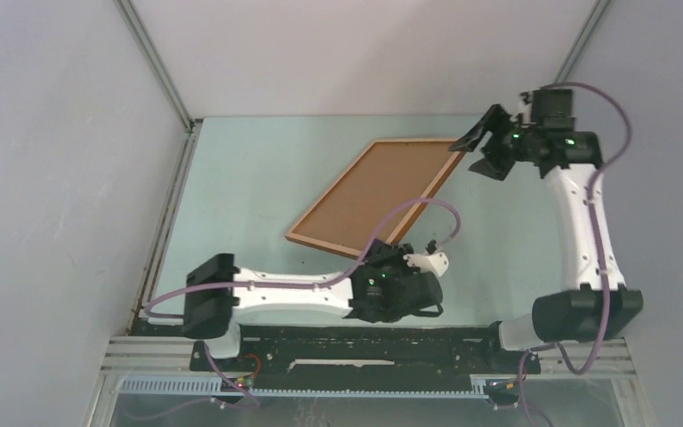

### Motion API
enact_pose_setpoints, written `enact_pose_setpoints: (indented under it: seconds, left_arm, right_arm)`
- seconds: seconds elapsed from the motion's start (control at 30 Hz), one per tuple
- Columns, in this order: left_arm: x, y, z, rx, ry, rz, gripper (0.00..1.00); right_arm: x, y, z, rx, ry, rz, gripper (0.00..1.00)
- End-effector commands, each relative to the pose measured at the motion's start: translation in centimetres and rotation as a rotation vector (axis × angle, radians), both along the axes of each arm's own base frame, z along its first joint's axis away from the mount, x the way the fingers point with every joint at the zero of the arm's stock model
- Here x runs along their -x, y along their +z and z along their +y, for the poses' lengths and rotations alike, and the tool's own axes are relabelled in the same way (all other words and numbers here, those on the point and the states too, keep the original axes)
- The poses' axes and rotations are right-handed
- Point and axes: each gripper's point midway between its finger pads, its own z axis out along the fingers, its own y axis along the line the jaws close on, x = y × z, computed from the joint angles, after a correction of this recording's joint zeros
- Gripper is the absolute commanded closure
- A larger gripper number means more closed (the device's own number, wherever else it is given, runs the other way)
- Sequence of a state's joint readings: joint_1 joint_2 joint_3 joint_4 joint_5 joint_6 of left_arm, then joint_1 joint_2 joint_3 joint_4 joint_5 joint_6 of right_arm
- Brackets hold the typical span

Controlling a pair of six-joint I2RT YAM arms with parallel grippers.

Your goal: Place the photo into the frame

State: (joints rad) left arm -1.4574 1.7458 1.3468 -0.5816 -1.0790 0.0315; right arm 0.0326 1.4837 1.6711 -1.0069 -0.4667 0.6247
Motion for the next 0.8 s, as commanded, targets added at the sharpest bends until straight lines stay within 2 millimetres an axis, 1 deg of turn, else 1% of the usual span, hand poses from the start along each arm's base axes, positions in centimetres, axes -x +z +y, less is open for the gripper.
enact_pose_setpoints:
  seconds: [0.0, 0.03, 0.1, 0.13, 0.27, 0.33, 0.4, 0.5, 0.57, 0.63, 0.7, 0.73, 0.77]
  left_arm:
    - [-0.6, 9.3, -0.8, 0.357, -0.073, 0.055, 1.0]
    - [-0.7, 10.3, -0.6, 0.421, -0.087, 0.09, 1.0]
    - [-0.8, 11.9, -0.4, 0.526, -0.134, 0.157, 1.0]
    - [-1.3, 12.9, 0.2, 0.586, -0.138, 0.176, 1.0]
    - [-2.3, 14.5, 1.6, 0.731, -0.144, 0.272, 1.0]
    - [-2.6, 15.0, 2.4, 0.803, -0.15, 0.316, 1.0]
    - [-2.9, 15.4, 3.1, 0.879, -0.157, 0.36, 1.0]
    - [-3.4, 15.3, 4.3, 0.972, -0.148, 0.437, 1.0]
    - [-4.0, 15.4, 5.3, 1.05, -0.138, 0.485, 1.0]
    - [-4.5, 15.9, 6.4, 1.137, -0.127, 0.526, 1.0]
    - [-5.2, 16.1, 7.4, 1.2, -0.119, 0.568, 1.0]
    - [-6.0, 16.2, 8.4, 1.237, -0.099, 0.578, 1.0]
    - [-6.4, 16.3, 8.9, 1.272, -0.098, 0.598, 1.0]
  right_arm:
    - [2.1, 4.4, -4.6, 0.098, -0.103, -0.173, 0.23]
    - [2.9, 5.3, -5.3, 0.097, -0.134, -0.213, 0.23]
    - [4.0, 6.0, -6.4, 0.088, -0.187, -0.257, 0.24]
    - [4.3, 6.0, -7.0, 0.077, -0.214, -0.276, 0.24]
    - [5.9, 6.8, -8.2, 0.052, -0.267, -0.34, 0.25]
    - [6.4, 7.2, -8.7, 0.053, -0.284, -0.357, 0.25]
    - [6.7, 7.2, -9.0, 0.057, -0.295, -0.358, 0.25]
    - [6.7, 6.6, -9.0, 0.039, -0.294, -0.339, 0.26]
    - [6.6, 5.8, -8.8, 0.022, -0.29, -0.317, 0.27]
    - [6.4, 4.9, -8.8, 0.006, -0.29, -0.287, 0.28]
    - [6.3, 4.0, -8.7, -0.004, -0.288, -0.261, 0.29]
    - [6.2, 3.7, -8.7, -0.006, -0.289, -0.252, 0.29]
    - [6.1, 3.4, -8.7, -0.007, -0.29, -0.244, 0.3]
